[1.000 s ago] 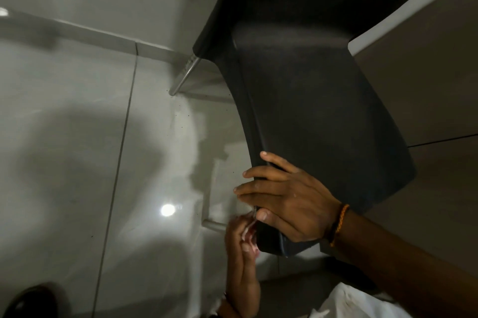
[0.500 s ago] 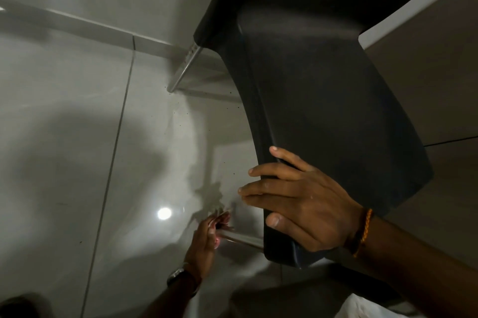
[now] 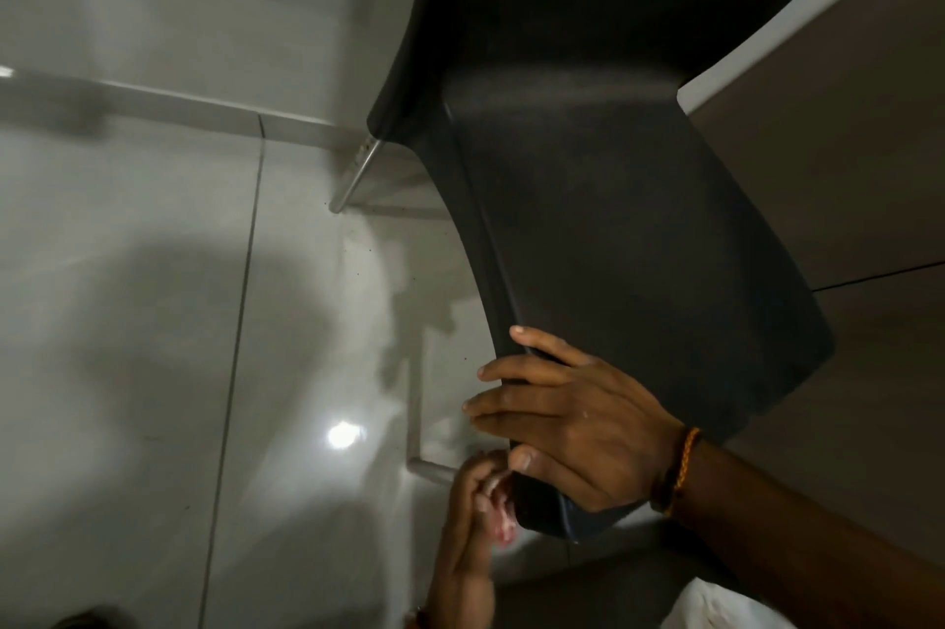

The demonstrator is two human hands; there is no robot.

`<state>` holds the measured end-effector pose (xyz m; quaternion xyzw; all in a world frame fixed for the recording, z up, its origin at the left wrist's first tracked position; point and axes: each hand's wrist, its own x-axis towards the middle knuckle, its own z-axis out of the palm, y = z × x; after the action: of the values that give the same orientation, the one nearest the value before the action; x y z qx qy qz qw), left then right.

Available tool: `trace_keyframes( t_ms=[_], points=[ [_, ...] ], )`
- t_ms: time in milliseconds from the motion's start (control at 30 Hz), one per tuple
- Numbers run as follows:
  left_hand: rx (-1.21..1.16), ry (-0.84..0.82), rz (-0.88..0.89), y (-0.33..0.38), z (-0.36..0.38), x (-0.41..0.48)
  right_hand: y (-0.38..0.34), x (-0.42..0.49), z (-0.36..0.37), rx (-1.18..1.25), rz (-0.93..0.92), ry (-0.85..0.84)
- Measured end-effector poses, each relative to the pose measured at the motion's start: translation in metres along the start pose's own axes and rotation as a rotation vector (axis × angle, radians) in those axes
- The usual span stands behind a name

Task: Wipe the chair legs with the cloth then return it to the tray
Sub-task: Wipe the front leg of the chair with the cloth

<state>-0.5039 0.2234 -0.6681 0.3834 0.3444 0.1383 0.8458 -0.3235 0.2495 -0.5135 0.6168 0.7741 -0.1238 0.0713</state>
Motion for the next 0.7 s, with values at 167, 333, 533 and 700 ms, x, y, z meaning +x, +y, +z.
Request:
trace_keyframes(
  t_ms=[167,333,533,700],
  points=[
    [0.103,0.07,0.086,-0.011,0.013,-0.014,-0.002,0.0,-0.002,0.011,-0.002,-0.008],
    [0.215,0.068,-0.029,-0.04,-0.034,0.028,-0.002,0.0,-0.003,0.022,-0.004,0.022],
    [0.347,0.072,-0.113,-0.111,-0.09,0.075,0.001,-0.002,0.008,0.045,-0.018,0.077],
    [0.233,0.143,-0.22,-0.119,-0.09,0.084,0.002,-0.002,0.01,0.043,-0.032,0.091]
  ],
)
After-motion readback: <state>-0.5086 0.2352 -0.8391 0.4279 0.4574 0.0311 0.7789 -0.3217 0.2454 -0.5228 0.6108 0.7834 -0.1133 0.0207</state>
